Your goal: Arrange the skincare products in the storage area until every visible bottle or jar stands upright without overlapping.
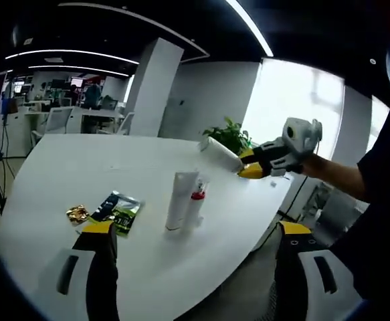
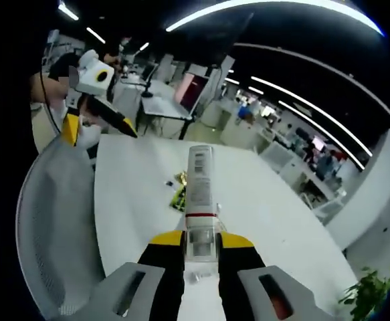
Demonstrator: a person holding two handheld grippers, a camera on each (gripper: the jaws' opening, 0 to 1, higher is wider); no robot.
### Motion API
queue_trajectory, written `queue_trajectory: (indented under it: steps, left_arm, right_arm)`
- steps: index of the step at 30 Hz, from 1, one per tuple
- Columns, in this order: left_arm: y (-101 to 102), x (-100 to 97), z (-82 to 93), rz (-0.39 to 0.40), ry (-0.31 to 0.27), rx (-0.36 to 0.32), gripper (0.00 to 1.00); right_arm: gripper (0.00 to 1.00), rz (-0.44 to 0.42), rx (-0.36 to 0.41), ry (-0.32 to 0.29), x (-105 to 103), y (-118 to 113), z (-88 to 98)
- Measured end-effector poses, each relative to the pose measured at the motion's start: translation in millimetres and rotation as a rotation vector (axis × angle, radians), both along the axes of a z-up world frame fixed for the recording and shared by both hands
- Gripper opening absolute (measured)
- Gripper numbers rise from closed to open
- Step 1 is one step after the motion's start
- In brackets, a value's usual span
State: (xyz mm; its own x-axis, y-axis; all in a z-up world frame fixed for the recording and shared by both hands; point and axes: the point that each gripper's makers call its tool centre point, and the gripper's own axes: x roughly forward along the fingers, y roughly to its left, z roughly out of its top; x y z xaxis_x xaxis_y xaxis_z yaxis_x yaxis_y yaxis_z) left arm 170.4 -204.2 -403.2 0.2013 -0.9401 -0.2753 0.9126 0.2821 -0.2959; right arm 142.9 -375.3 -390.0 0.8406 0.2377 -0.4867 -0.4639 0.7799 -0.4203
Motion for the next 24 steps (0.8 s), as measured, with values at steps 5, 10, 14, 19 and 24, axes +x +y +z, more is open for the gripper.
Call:
queue_trajectory:
  steps: [5,10,14,19,24]
  left_arm:
    - [-3.1,-5.9,8.8,-0.028,0.003,-0.02,0.91]
    - [-3.2,-6.2,13.7,-0.034,0.002,-0.019,0.9]
    - [-4.3,-5.8,19.8,-0.044,0.008,-0.026,0.86]
    - [-11.4,-7.9,28.2,-0.088,0.006,-0.034,0.85]
    - [-21.2,-13.3,34.1,-0.137,-0.009,-0.03,0.83]
  right_arm:
    - [0.09,0.093,-0.117,-0.041,-4.5,30.1,7.0]
    - [0.09,0.141,-0.119,-0.045,-7.6,60.5,6.7]
    - [0.09,0.171,-0.145,-0.043,-8.6,71.6,4.6]
    - [0.09,0.221,-0.19,-0.043,-12.7,81.8,2.7]
    - [0.09,0.262,-0.222,-0.048,-16.1,90.1,6.1]
